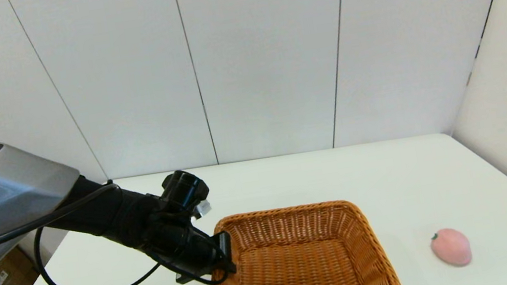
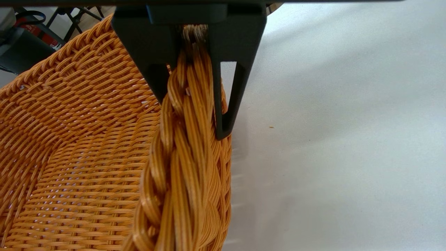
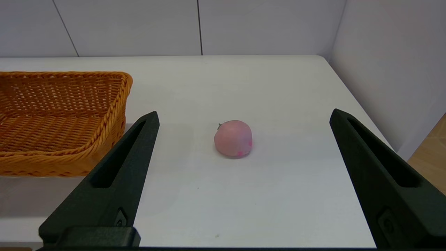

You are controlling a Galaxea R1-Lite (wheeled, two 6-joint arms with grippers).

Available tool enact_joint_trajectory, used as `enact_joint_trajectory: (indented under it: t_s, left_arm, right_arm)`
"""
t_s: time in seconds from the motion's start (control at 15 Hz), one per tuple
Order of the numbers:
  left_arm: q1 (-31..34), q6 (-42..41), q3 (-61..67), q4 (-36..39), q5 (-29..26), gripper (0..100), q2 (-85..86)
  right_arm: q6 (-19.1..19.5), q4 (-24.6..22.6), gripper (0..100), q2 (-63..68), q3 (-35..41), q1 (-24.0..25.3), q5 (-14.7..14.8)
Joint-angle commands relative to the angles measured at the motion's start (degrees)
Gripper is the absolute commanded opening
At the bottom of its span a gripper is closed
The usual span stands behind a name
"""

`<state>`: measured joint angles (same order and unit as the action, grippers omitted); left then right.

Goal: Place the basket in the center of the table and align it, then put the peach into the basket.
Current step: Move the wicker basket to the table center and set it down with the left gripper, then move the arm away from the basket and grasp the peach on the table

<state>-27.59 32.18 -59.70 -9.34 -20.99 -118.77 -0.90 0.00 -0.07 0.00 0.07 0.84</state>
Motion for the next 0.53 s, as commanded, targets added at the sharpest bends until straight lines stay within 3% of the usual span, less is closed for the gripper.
enact_joint_trajectory:
  t_s: [0.07, 0.53]
  left_arm:
    - [0.0, 0.2, 0.0, -0.1, 0.2, 100, -0.2]
    - [0.4, 0.6, -0.1, -0.1, 0.4, 100, 1.6]
  right_arm:
    - [0.0, 0.0, 100, 0.0, 0.0, 0.0, 0.0]
    - [0.0, 0.0, 100, 0.0, 0.0, 0.0, 0.0]
